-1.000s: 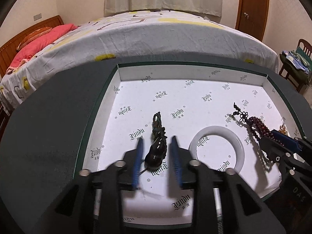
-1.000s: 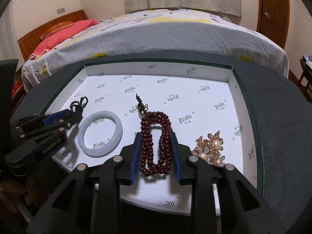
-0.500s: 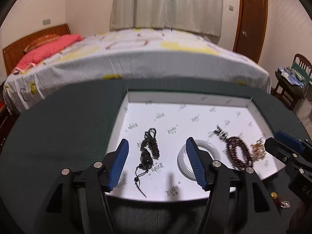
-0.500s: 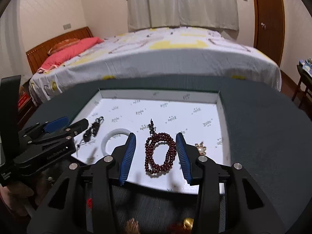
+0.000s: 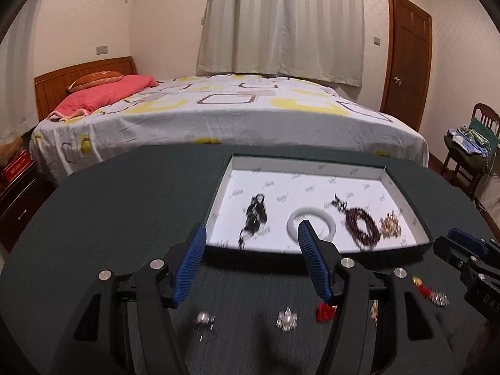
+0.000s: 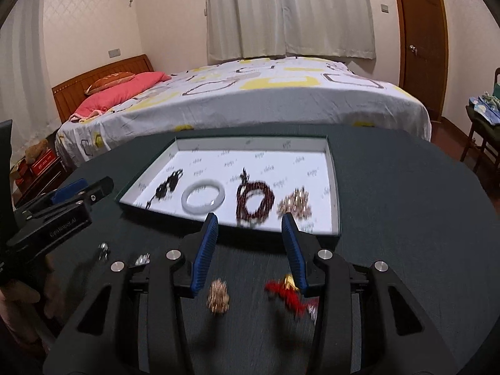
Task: Organize jewelry
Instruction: 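Open both tools to release the strand and pendant, then withdraw, then grasp the gold filigree pendant with the right tool while the left tool grasps the silver ring, then carry the gold pendant with right tool while left tool carries silver ring into box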
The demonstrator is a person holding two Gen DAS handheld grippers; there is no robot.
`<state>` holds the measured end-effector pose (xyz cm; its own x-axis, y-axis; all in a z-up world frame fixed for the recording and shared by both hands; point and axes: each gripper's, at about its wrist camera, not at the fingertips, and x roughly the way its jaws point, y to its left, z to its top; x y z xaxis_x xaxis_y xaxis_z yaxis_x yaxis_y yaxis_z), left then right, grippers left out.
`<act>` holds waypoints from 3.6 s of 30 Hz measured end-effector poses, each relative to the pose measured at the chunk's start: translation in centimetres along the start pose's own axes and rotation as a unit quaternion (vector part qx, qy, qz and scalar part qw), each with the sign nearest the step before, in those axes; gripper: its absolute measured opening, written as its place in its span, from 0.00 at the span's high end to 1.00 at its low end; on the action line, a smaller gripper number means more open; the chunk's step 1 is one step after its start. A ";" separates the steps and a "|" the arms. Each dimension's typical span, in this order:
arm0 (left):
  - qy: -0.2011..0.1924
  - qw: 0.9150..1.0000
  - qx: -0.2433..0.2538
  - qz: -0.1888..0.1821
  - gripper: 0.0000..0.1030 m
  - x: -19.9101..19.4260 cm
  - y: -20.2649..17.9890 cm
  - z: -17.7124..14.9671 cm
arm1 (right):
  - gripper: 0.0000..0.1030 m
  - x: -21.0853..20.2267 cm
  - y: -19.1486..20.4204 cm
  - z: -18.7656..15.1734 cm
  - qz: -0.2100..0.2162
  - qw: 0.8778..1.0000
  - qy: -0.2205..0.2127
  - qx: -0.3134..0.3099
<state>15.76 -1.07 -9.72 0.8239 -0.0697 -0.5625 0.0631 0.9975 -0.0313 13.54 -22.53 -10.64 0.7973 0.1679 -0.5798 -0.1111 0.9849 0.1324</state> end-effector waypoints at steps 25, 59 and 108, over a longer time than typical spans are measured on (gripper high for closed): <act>0.084 0.995 -0.032 0.037 0.42 0.4 2.7 -6.7 | 0.60 2.7 2.3 -4.8 0.013 0.997 0.070 -0.022; 0.142 0.989 -0.045 0.016 0.68 3.0 3.8 -6.6 | 0.90 3.9 2.4 -4.5 0.020 0.993 0.111 -0.045; 0.006 0.997 0.000 -0.081 0.80 1.6 -2.2 4.2 | 0.90 0.4 -0.4 6.4 0.001 0.998 -0.050 -0.033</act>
<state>19.31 -3.41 -7.07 0.7959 -0.2291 -0.5604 0.1936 0.9733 -0.1229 17.71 -23.15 -5.79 0.8519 0.1691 -0.4957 -0.1498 0.9856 0.0786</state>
